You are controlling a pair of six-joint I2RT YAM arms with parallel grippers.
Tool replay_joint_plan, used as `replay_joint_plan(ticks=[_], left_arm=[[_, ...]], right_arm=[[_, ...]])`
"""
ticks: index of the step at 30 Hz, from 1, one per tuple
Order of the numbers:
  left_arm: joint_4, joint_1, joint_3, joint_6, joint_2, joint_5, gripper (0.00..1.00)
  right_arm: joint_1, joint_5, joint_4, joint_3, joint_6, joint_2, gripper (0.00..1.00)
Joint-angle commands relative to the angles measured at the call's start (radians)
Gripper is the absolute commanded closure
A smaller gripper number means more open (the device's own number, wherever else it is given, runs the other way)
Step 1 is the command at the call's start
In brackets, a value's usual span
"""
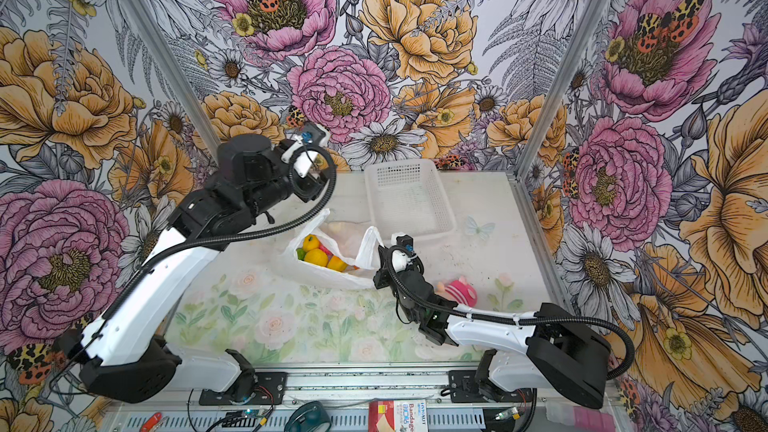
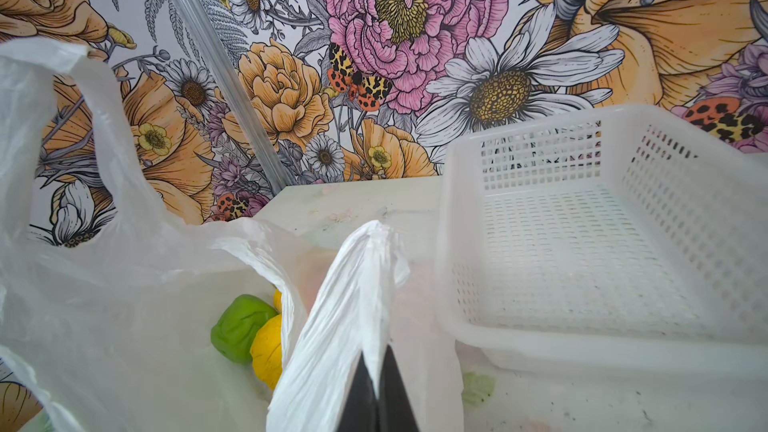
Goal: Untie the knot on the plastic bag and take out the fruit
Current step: 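Lower the left gripper into the bag while the right gripper holds its handle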
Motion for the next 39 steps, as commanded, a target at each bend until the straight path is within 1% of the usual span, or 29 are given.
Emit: replay_joint_plan(ticks=[1, 3, 7, 11, 13, 17, 19, 25, 30, 32, 35, 39], left_arm=[[-0.238, -0.02, 0.042, 0.176, 0.123, -0.082, 0.34], [-0.271, -0.021, 0.043, 0.189, 0.171, -0.047, 0.35], [-0.344, -0.039, 0.043, 0.203, 0.231, 0.128, 0.35], [-0.411, -0.049, 0.024, 0.218, 0.254, 0.259, 0.33], [-0.425, -0.049, -0.007, 0.228, 0.247, 0.297, 0.33], [-0.424, -0.043, -0.066, 0.225, 0.223, 0.328, 0.32], [-0.424, -0.038, -0.1, 0.223, 0.211, 0.324, 0.31], [-0.423, -0.029, -0.195, 0.21, 0.199, 0.244, 0.31], [-0.421, -0.019, -0.263, 0.207, 0.187, 0.247, 0.32], [-0.421, -0.012, -0.284, 0.205, 0.193, 0.224, 0.32], [-0.418, 0.001, -0.298, 0.202, 0.218, 0.165, 0.33], [-0.408, 0.021, -0.268, 0.186, 0.254, 0.118, 0.32]], right_arm=[[0.007, 0.006, 0.089, -0.026, 0.043, 0.0, 1.0], [0.008, 0.032, 0.087, -0.039, 0.057, -0.017, 1.0], [0.009, 0.063, 0.047, -0.036, 0.054, -0.045, 1.0], [0.009, 0.082, 0.049, -0.059, 0.056, -0.086, 1.0], [0.008, 0.091, 0.043, -0.067, 0.051, -0.108, 1.0], [0.008, 0.094, 0.034, -0.079, 0.056, -0.149, 1.0], [0.009, 0.091, 0.048, -0.093, 0.06, -0.168, 1.0], [0.008, 0.093, 0.042, -0.089, 0.06, -0.175, 1.0], [0.009, 0.088, 0.043, -0.087, 0.063, -0.17, 1.0], [0.009, 0.092, 0.042, -0.088, 0.061, -0.17, 1.0], [0.008, 0.094, 0.041, -0.088, 0.06, -0.17, 1.0], [0.009, 0.09, 0.04, -0.087, 0.061, -0.173, 1.0]])
